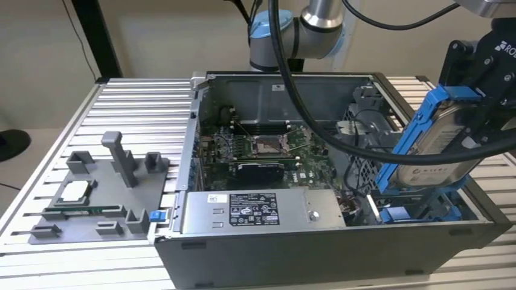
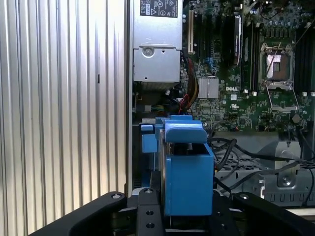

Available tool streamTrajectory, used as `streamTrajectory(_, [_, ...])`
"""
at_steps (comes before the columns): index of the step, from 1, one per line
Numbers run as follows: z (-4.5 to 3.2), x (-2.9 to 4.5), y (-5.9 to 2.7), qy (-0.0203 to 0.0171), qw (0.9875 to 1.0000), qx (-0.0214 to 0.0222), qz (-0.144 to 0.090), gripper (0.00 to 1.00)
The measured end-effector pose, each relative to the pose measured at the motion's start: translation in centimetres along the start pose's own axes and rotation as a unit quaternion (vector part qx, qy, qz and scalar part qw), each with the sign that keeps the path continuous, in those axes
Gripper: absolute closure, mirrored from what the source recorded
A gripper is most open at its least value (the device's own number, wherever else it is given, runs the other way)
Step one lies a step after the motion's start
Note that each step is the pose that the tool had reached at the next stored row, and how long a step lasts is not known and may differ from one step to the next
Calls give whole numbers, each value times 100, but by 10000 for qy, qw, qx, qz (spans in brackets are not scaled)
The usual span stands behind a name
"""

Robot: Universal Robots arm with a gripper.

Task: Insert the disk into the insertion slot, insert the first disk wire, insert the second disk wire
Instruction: 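Insert the disk into the insertion slot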

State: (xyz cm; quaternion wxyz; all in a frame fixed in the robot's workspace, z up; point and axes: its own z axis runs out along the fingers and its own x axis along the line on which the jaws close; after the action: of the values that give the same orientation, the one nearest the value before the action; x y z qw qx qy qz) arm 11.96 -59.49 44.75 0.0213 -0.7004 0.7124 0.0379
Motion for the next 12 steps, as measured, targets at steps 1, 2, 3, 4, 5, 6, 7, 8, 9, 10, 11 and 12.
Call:
streamTrajectory(1, [1,0,0,0,10000,0,0,100])
streamTrajectory(2, [2,0,-2,0,10000,0,0,100])
streamTrajectory(3, [6,0,-11,-1,10000,0,-1,100])
streamTrajectory(4, [9,1,-19,-2,10000,-1,0,100])
streamTrajectory(5, [13,1,-29,-1,10000,-3,0,100])
streamTrajectory(6, [18,1,-42,-2,10000,-5,1,100])
streamTrajectory(7, [25,1,-55,-4,10000,-7,1,100])
streamTrajectory(8, [36,2,-68,-7,10000,-9,1,100])
streamTrajectory(9, [48,3,-78,-11,10000,-12,1,100])
streamTrajectory(10, [61,4,-89,-16,10000,-14,1,100])
streamTrajectory(11, [75,6,-99,-21,10000,-15,1,100])
streamTrajectory(12, [88,7,-108,-26,10000,-17,1,100])
